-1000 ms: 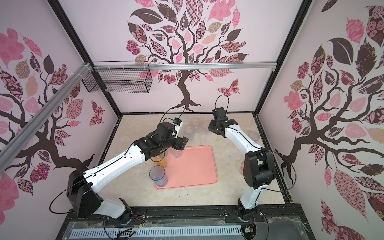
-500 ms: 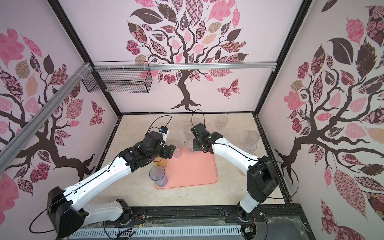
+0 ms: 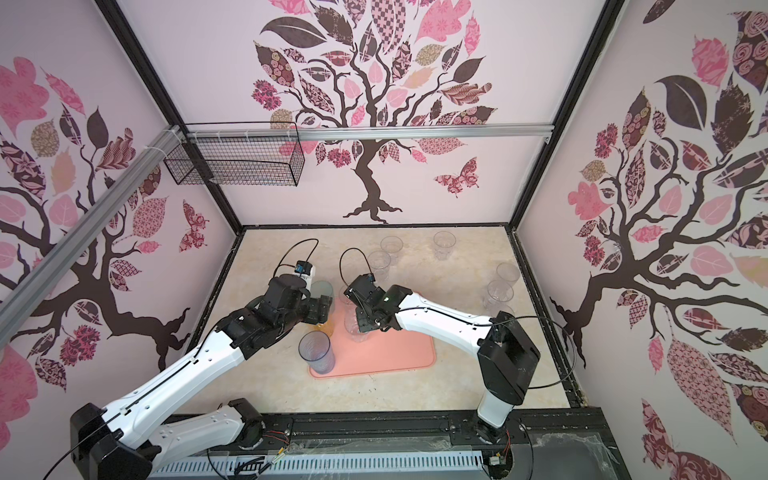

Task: Place the glasses into the tray
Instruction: 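Carry the clear cup with right gripper over the tray and lower it, then open right gripper to release the clear cup on the tray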

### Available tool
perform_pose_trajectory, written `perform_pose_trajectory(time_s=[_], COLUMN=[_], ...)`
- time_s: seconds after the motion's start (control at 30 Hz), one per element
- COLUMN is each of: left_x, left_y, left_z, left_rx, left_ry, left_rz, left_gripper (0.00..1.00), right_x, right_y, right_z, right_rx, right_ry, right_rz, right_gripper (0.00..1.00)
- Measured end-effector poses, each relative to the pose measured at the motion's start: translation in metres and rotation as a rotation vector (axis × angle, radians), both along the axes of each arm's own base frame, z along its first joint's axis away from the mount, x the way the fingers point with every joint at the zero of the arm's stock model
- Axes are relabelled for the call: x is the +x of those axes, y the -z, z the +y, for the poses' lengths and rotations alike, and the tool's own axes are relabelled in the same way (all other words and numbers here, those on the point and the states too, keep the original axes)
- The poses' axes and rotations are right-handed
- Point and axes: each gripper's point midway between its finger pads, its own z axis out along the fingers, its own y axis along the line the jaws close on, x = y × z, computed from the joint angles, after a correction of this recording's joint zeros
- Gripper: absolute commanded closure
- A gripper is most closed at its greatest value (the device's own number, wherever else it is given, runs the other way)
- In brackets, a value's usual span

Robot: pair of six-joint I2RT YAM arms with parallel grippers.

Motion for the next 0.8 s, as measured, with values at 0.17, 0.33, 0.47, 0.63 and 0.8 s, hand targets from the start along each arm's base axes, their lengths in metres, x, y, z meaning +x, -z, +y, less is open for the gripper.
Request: perform_pose_trajectory(time_s=[0.17,0.33,0.47,0.63,0.8], left_x=[-0.002,-0.004,-0.007,-0.008,-0.008], left_y=[0.008,0.017,0.026,0.026,0.026], left_z=[0.000,0.000,0.002,0.003,0.003], left_rx=[-0.002,-0.004,0.006,0.005,0.004], left_ry=[-0.004,-0.004,-0.006,-0.006,-0.006], left_rz=[0.019,0.041,0.058,0.055,0.055], left_gripper=[0.18,0.18,0.18,0.18,0.18], right_x=[0.005,0.010,0.012,0.014,0.015], right_y=[0.002,0.008,0.017,0.023,0.027], right_z=[0.005,0.014,0.018,0.021,0.021], right_rx=[-0.020,-0.036,-0.056,-0.069,-0.077], right_ry=[-0.015,-0.038,-0.052,-0.062,-0.067], right_rz=[0.005,0.013,0.023,0.032,0.035], right_gripper=[1.00,1.00,1.00,1.00,1.00])
